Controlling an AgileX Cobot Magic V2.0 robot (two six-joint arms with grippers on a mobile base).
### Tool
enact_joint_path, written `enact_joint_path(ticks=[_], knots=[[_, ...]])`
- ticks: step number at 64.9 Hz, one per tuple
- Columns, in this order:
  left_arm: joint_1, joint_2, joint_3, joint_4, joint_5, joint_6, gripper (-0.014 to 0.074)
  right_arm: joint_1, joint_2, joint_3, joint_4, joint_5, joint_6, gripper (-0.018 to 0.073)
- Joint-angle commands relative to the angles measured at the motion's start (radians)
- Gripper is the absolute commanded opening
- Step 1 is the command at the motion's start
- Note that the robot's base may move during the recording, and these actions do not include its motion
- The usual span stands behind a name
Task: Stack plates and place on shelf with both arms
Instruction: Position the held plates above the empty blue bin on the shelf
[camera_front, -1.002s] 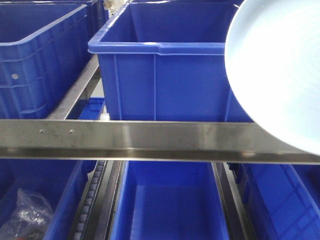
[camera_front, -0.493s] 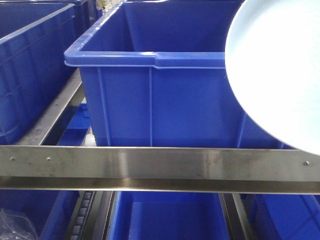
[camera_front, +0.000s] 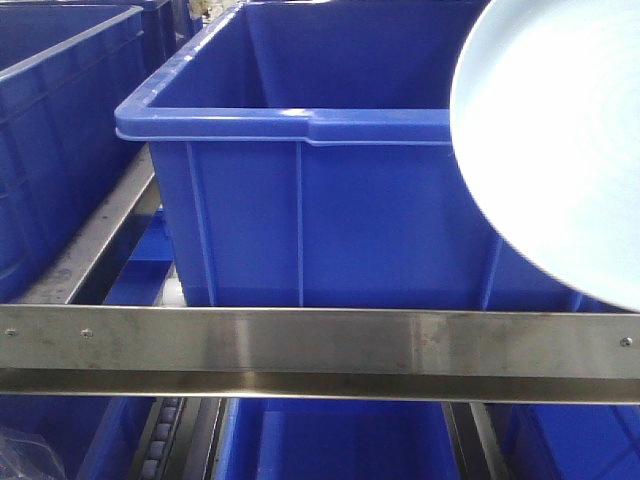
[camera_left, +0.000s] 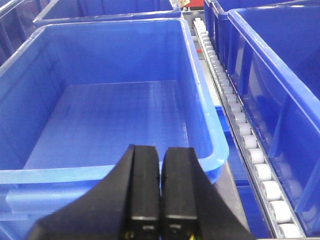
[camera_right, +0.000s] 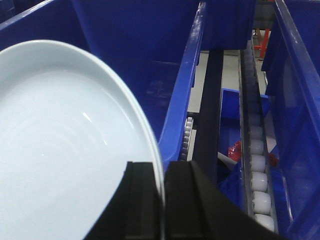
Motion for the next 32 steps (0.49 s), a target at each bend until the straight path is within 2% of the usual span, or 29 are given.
enact_joint_path(ticks=[1, 32], knots=[[-0.001, 0.006, -0.030, -0.004, -0.082, -0.004, 0.0082, 0.000, 0.003, -0.031, -0.004, -0.096, -0.001, 0.0048], [-0.001, 0.006, -0.030, -0.004, -0.082, -0.004, 0.0082, 0.001, 0.003, -0.033, -0.004, -0.119, -0.001, 0.0048]])
